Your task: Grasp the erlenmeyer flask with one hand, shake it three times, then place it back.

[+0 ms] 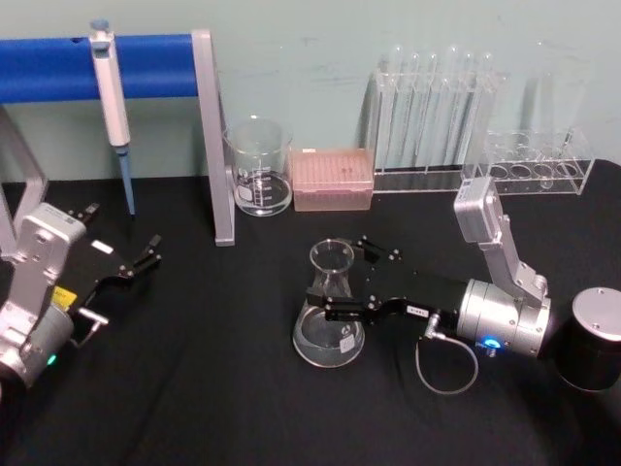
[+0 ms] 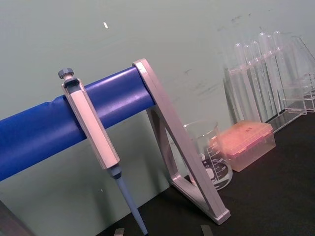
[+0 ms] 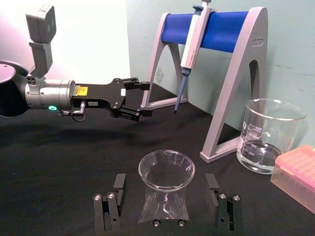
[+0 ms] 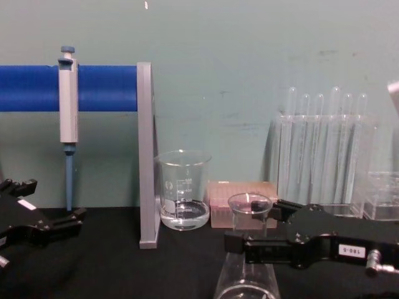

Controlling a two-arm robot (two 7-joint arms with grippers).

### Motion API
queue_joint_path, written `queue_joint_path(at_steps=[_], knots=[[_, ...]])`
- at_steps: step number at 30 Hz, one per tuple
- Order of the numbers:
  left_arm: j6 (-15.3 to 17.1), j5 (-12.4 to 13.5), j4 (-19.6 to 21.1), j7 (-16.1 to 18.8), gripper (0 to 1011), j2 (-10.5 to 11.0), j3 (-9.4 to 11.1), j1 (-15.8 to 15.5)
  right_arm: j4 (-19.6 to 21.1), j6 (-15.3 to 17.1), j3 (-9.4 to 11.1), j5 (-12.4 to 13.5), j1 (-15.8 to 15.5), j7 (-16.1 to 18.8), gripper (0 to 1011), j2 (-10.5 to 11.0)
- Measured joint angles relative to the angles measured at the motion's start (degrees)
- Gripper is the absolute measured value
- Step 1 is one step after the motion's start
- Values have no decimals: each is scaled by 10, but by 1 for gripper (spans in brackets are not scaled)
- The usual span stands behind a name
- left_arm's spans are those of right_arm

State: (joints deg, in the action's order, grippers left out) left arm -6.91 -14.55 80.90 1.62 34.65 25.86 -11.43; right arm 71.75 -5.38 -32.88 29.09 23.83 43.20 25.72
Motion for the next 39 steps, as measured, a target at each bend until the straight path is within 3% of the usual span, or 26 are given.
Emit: queue_joint_path(at_steps=[19,30,36,39], knots=[[0,0,0,0,1001,0,0,0,0,0,0,0,0,0,992,0],[0,0,0,0,1001,0,0,0,0,0,0,0,0,0,735,0],[0,0,0,0,1001,0,0,0,0,0,0,0,0,0,512,0],[0,0,0,0,1001,0,0,0,0,0,0,0,0,0,462,0]])
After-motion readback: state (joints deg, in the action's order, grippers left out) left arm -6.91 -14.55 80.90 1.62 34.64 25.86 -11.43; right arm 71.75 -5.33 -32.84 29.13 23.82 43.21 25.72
